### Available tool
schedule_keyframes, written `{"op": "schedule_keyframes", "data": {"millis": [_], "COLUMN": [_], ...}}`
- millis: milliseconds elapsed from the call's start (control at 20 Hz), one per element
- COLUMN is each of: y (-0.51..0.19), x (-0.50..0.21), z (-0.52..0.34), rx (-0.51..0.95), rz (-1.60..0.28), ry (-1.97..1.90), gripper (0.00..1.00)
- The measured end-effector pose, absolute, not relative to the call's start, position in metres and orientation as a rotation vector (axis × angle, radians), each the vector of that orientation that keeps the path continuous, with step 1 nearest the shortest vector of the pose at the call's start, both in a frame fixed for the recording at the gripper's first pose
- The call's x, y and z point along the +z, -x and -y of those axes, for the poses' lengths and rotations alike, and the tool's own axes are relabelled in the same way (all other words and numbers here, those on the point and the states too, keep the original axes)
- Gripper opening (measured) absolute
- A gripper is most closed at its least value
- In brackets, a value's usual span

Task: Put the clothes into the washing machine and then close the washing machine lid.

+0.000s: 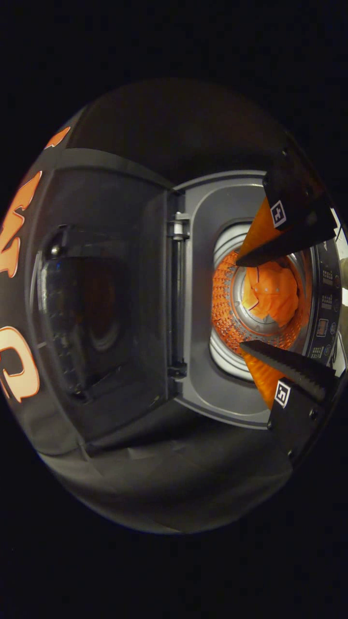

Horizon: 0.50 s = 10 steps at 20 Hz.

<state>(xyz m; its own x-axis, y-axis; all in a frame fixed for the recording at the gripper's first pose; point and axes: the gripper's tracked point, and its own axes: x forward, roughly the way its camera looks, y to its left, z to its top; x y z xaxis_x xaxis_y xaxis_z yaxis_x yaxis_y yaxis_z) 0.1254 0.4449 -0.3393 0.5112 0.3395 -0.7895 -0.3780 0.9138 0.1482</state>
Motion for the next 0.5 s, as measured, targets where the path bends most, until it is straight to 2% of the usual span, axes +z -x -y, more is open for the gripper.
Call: {"op": "schedule_keyframes", "data": {"millis": [500], "y": [-0.139], "x": [-0.179], "z": [-0.421], "rx": [0.445], "rz": [-0.637], "ry": [-0.116], "gripper": [0.98]}}
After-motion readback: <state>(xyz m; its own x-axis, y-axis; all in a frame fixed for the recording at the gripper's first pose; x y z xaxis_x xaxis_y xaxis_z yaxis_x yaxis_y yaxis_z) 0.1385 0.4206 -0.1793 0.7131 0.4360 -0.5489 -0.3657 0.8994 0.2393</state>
